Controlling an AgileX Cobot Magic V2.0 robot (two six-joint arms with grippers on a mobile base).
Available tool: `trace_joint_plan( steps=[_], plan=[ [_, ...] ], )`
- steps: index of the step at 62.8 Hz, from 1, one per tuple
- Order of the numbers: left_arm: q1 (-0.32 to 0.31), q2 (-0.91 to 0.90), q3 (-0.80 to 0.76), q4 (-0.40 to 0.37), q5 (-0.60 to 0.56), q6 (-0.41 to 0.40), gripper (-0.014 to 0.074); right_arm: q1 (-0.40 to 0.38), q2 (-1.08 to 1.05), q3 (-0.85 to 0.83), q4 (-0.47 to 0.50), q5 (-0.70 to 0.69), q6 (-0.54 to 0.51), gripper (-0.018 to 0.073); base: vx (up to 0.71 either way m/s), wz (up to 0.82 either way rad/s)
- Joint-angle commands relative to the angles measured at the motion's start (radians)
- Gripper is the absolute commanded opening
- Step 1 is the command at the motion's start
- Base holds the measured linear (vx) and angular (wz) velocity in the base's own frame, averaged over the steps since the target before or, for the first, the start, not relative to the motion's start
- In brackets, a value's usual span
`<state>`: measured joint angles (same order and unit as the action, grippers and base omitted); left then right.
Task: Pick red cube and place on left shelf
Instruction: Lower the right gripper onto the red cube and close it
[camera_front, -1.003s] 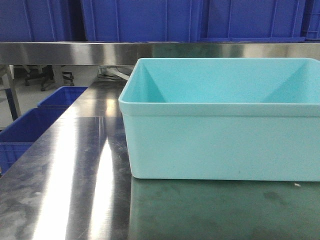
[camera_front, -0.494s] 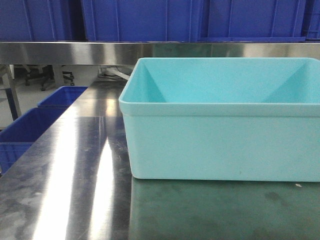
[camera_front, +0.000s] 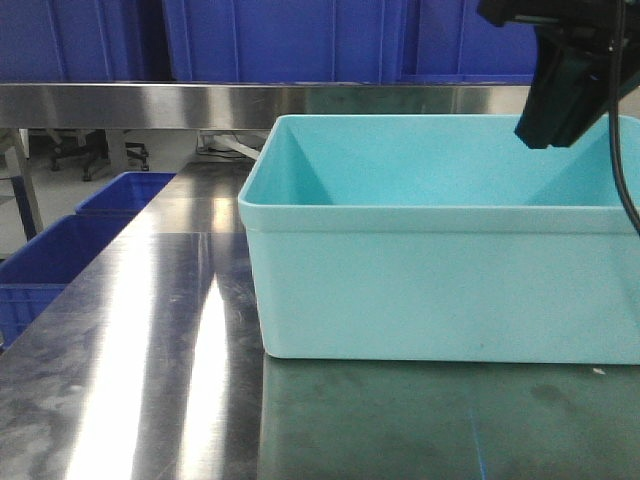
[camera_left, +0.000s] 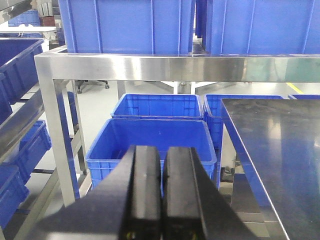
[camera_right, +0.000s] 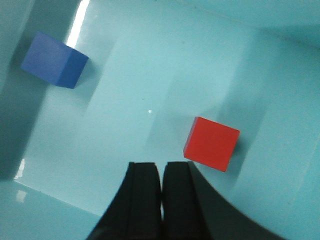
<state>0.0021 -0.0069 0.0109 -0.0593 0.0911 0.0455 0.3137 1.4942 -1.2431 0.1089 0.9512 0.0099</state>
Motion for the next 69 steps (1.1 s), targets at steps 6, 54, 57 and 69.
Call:
trace_joint_plan(
  steps=[6,54,57,69],
  plan=[
    [-0.001,-0.013,0.024,-0.007,-0.078,-0.006,0.009,-0.021,-0.032,-0.038,-0.012,-0.03,0.007,0.0439,0.0,0.0],
    [-0.001,-0.013,0.024,-0.007,-0.078,-0.006,0.009,-0.027,0.137,-0.038,-0.14,-0.041,0.194,0.0626,0.0,0.0],
    [-0.001,-0.013,0.024,-0.007,-0.078,-0.006,0.009,-0.027,0.154,-0.038,-0.14,-0.051,0.194,0.0626,0.0,0.0],
    [-0.001,-0.013,0.024,-0.007,-0.078,-0.006,0.009,-0.027,0.233,-0.038,-0.139,-0.081,0.196,0.0624,0.0,0.0]
  ],
)
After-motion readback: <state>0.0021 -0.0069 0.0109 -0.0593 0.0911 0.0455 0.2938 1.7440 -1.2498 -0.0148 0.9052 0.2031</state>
